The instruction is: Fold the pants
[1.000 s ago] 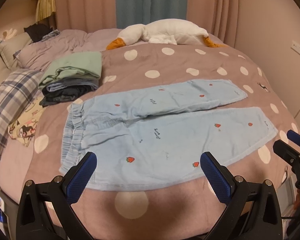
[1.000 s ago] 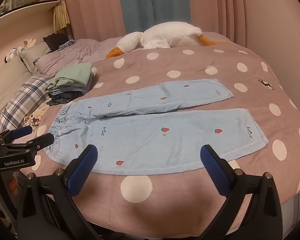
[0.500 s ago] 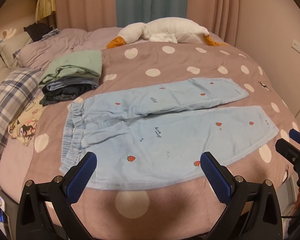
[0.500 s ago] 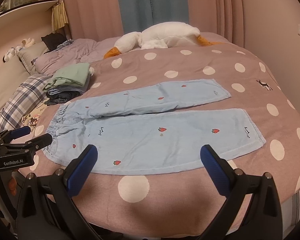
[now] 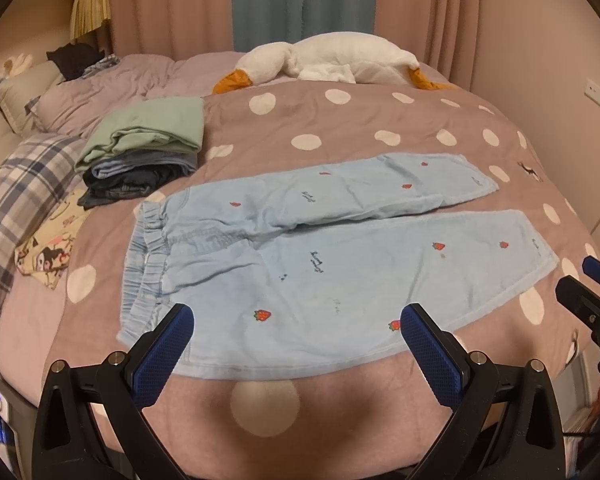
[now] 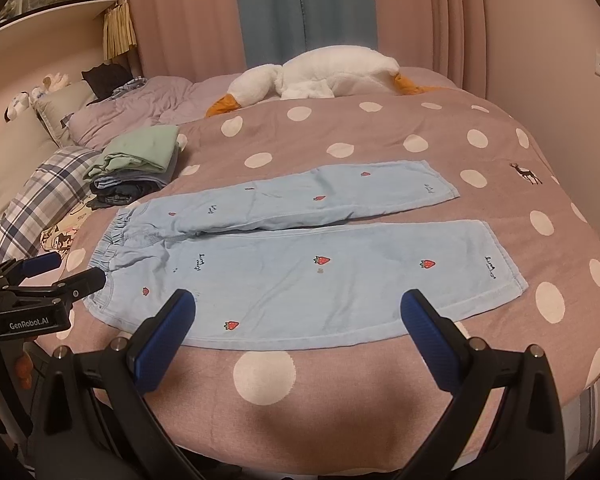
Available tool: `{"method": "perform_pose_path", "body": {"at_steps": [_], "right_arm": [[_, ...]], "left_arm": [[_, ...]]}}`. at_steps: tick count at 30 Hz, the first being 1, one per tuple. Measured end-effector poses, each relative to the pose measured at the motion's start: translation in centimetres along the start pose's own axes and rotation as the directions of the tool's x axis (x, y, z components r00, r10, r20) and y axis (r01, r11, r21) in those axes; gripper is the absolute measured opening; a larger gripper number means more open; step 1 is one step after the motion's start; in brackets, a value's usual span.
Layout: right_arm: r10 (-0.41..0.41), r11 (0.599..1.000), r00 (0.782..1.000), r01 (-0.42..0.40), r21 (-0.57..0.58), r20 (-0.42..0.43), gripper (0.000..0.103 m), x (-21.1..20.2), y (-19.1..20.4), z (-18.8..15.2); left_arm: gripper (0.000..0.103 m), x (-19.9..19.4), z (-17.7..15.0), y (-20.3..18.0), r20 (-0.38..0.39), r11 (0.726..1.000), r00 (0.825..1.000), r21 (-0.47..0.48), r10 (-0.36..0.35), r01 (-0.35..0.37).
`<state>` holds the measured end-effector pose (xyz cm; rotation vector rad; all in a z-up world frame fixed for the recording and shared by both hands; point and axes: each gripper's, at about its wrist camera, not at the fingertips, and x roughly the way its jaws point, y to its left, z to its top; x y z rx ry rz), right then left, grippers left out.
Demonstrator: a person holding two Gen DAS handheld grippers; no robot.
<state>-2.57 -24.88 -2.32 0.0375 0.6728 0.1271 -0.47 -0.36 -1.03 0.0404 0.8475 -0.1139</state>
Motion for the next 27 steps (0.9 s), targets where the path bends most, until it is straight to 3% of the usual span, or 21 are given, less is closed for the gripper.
{"method": "perform_pose_path", "body": {"at_steps": [27], "right_arm": [[0.003,1.0,1.0,-0.003,0.0,-0.011,0.103,0.44,0.15,-0.4]], "left_arm": [[0.102,0.26,-0.34,-0.45,-0.01,1.0,1.0,0.0,0.002,-0.002]]}}
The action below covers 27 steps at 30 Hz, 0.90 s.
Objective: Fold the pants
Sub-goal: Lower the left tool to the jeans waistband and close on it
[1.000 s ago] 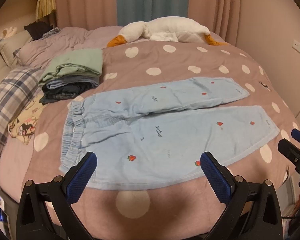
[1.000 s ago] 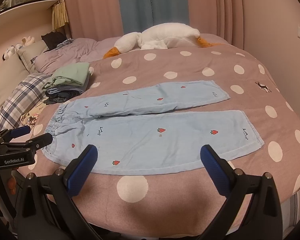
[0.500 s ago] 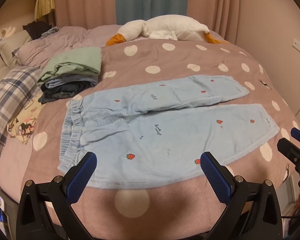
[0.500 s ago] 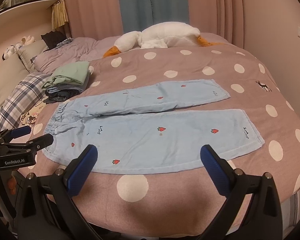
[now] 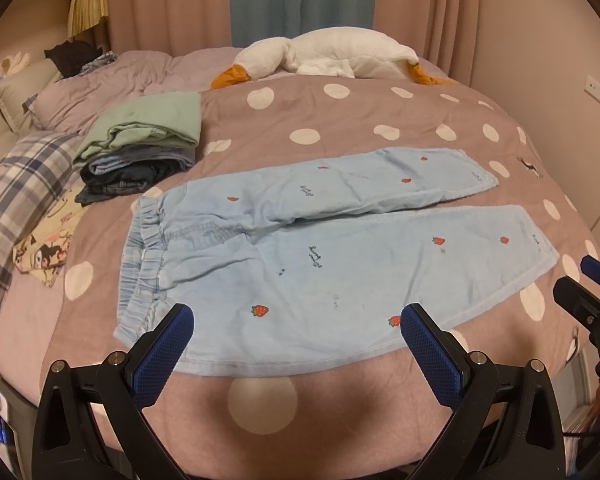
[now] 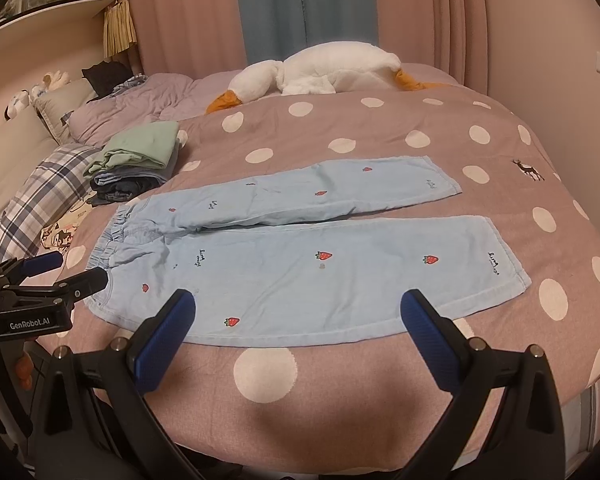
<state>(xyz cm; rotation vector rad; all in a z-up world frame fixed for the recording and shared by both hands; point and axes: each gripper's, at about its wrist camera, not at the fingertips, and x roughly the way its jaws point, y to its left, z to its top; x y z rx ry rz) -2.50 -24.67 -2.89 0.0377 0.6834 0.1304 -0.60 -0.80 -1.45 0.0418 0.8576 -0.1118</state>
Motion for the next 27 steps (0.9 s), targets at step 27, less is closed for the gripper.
{"method": "perform_pose_path", "body": {"at_steps": [27], "right_arm": [[0.124,0.873,0.979,-0.184,-0.451,-0.159,0.1,10.4,12.4,-7.4]], "left_arm": [[0.102,4.4,-8.6,15.0,-0.075,0.801,0.99,-0.596,-0.122,0.054]]}}
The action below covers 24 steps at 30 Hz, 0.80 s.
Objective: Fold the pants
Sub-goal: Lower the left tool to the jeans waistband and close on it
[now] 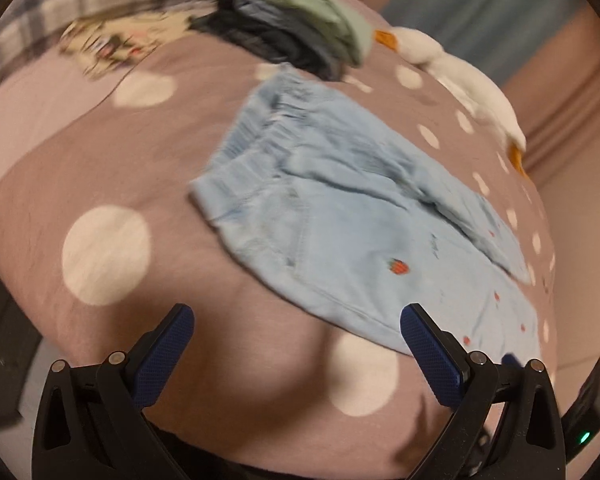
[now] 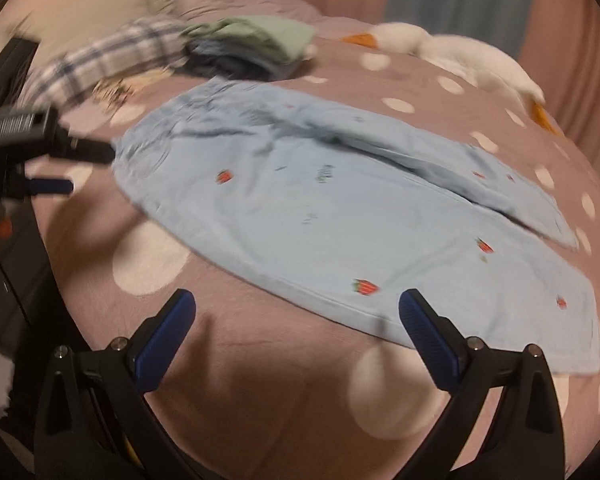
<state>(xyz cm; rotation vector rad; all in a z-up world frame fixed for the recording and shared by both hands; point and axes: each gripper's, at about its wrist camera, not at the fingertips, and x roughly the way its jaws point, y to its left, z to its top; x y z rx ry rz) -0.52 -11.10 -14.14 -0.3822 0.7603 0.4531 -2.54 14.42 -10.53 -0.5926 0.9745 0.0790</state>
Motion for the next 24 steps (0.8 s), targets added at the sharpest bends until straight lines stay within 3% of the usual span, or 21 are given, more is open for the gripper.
{"method": "perform_pose_path", "body": {"at_steps": [6,18,20,22,24], "right_arm": [[-0.048,0.984,0.999,0.047,-0.17,-0.004,0.09,1.6,1.9,-1.2],[-0.057,0.976,0.997,0.067,-0.205,0.056,0.089,3.9,2.8,1.2],[-0.049,0.974,0.997,0.062,-0.218,0.063,0.085,4.6,3.1,2.0],[-0.034,0.972,0.997,0.048,-0.228,0.064,0.078,5.1,3.4,2.6],[-0.022,0.972,0.998,0.036,-0.234,0.065,0.065,5.5,3.7,3.1]], "left_arm": [[0.102,1.3,0.5,2.1,0.013,0.995,0.998,-0.078,-0.06,0.061],[0.101,3.2,3.1,3.0,0.041,0.989,0.996,-0.115,-0.085,0.089],[0.095,3.5,3.9,3.0,0.046,0.99,0.996,-0.116,-0.072,0.077],[0.073,4.0,4.9,2.7,0.048,0.992,0.998,-0.113,-0.048,0.053],[0.058,4.7,5.6,2.7,0.032,0.994,0.999,-0.114,0.0,0.004]]}}
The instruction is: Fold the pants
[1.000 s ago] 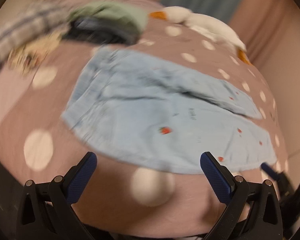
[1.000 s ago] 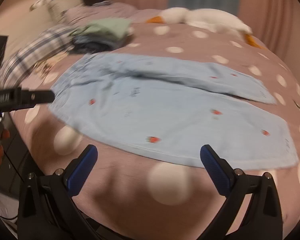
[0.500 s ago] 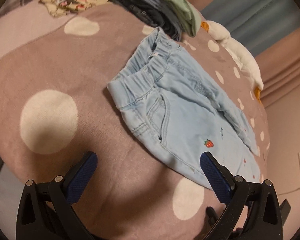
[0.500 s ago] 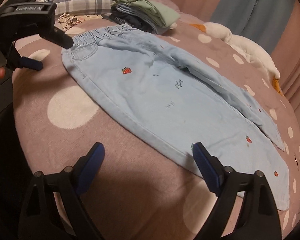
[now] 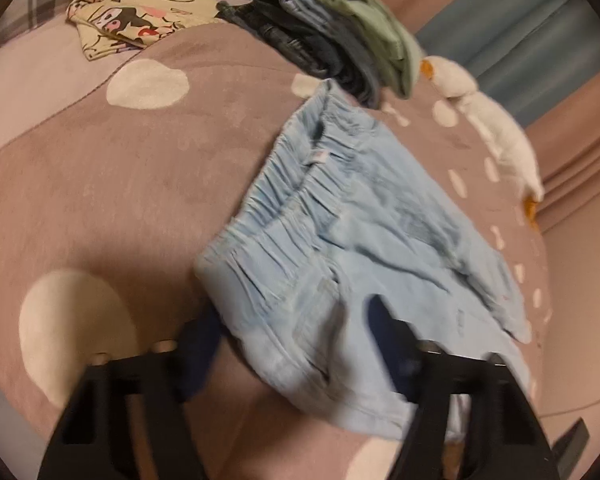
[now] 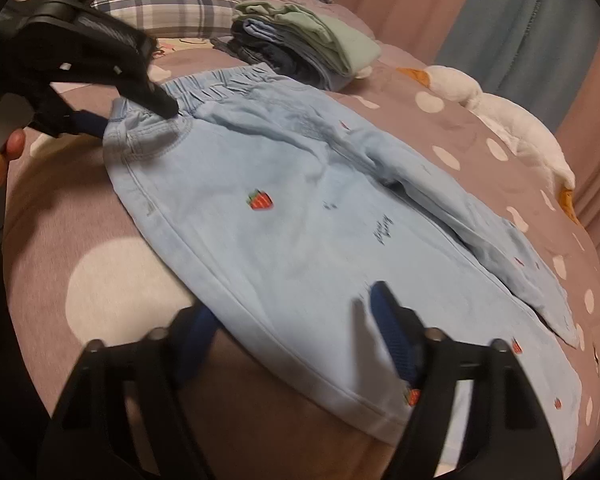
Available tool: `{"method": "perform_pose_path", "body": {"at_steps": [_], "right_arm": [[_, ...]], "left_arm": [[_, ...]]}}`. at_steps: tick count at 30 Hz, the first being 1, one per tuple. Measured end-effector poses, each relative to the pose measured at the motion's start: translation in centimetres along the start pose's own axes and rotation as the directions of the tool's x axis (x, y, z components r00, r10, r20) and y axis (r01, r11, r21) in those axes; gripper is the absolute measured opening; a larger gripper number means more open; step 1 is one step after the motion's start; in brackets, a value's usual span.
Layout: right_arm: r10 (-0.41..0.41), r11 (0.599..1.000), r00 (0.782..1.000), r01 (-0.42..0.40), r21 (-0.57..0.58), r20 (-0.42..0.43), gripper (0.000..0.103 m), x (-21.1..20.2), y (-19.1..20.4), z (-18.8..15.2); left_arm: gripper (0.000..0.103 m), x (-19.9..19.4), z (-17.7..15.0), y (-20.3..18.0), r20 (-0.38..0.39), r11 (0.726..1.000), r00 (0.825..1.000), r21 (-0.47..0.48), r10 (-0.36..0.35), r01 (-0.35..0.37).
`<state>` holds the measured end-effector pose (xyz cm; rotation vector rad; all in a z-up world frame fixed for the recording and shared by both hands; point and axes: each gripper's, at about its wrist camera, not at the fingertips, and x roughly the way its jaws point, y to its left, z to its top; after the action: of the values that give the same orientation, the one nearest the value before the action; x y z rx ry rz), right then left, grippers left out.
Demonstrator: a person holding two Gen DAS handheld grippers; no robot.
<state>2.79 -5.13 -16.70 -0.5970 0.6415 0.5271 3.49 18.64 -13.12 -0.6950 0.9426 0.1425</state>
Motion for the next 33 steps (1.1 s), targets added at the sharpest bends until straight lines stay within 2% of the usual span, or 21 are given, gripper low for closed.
{"method": "perform_pose_path", "body": {"at_steps": [1,3,4,5,6,9,11,13,14,15,17,19,21,22,25,29,33], "right_arm": [[0.006,1.0,1.0,-0.006,0.001,0.001,0.061,0.2,0.1,0.2],[0.026,1.0,1.0,-0.026,0.007,0.001,0.036,0.3,0.3,0.4],[0.033,0.999,0.999,-0.033,0.003,0.002,0.031,0.2,0.6,0.5],[0.027,1.0,1.0,-0.027,-0.007,0.004,0.028,0.1,0.9,0.5],[0.02,1.0,1.0,-0.02,-0.023,0.007,0.021,0.0,1.3,0.5],[0.029,0.999,1.0,-0.029,-0.033,0.001,0.013,-0.6,1.6,0.6],[0.045,0.999,0.999,-0.045,-0.028,-0.002,0.012,-1.3,1.4,0.8],[0.05,0.998,0.999,-0.05,-0.038,-0.004,0.012,-1.8,1.5,0.9],[0.067,0.997,0.997,-0.068,-0.042,-0.032,0.014,-1.5,1.7,0.7],[0.068,0.997,0.997,-0.07,-0.033,-0.044,0.02,-1.1,1.7,0.5],[0.07,0.998,0.995,-0.069,0.012,-0.067,0.021,-0.4,1.5,0.2],[0.08,0.996,0.995,-0.078,0.031,-0.064,0.032,-0.9,1.3,0.4],[0.12,0.991,0.991,-0.116,0.059,-0.062,0.048,-1.7,0.8,0.6],[0.139,0.988,0.989,-0.134,0.074,-0.056,0.049,-2.4,0.4,0.6],[0.169,0.977,0.985,-0.166,0.131,-0.014,0.05,-4.2,-1.0,0.6],[0.202,0.931,0.978,-0.21,0.298,0.059,0.055,-5.1,-4.6,0.8],[0.126,0.922,0.992,-0.119,0.368,0.005,0.055,-2.5,-6.3,1.1]], "left_arm": [[0.049,0.1,0.2,0.1,0.003,1.0,1.0,-0.003,0.017,-0.017],[0.041,0.1,0.3,0.6,0.007,0.999,0.999,-0.01,0.031,-0.031],[0.033,0.0,0.2,0.7,0.011,0.999,0.999,-0.007,0.038,-0.038],[0.033,-0.1,0.1,0.8,0.013,0.999,0.999,0.0,0.047,-0.047],[0.031,-0.2,0.1,1.1,0.008,0.999,0.999,0.006,0.037,-0.037],[0.029,-1.0,0.0,1.6,0.011,1.0,1.0,0.01,0.01,-0.01],[0.029,-1.6,-0.2,1.6,0.017,1.0,1.0,0.019,0.0,0.0],[0.029,-2.0,-0.3,1.6,0.02,0.999,1.0,0.032,0.0,0.0],[0.029,-1.8,-0.4,1.6,0.011,0.999,1.0,0.045,0.014,-0.014],[0.029,-1.5,-0.5,1.8,-0.006,0.999,1.0,0.045,0.026,-0.026],[0.029,-1.2,-0.5,2.1,-0.03,0.999,0.999,0.027,0.017,-0.016],[0.03,-1.9,-0.6,2.3,-0.029,0.999,0.999,0.04,0.015,-0.014],[0.035,-2.7,-0.9,2.1,-0.024,0.996,0.999,0.081,0.043,-0.041],[0.039,-3.2,-1.1,2.0,-0.018,0.993,0.998,0.105,0.055,-0.053],[0.04,-5.1,-1.8,1.7,0.027,0.982,0.996,0.161,0.091,-0.094],[0.04,-6.6,-1.9,0.5,0.095,0.97,0.991,0.217,0.094,-0.113],[0.04,-5.2,-1.0,-3.1,0.1,0.954,0.994,0.294,0.034,-0.062]]}}
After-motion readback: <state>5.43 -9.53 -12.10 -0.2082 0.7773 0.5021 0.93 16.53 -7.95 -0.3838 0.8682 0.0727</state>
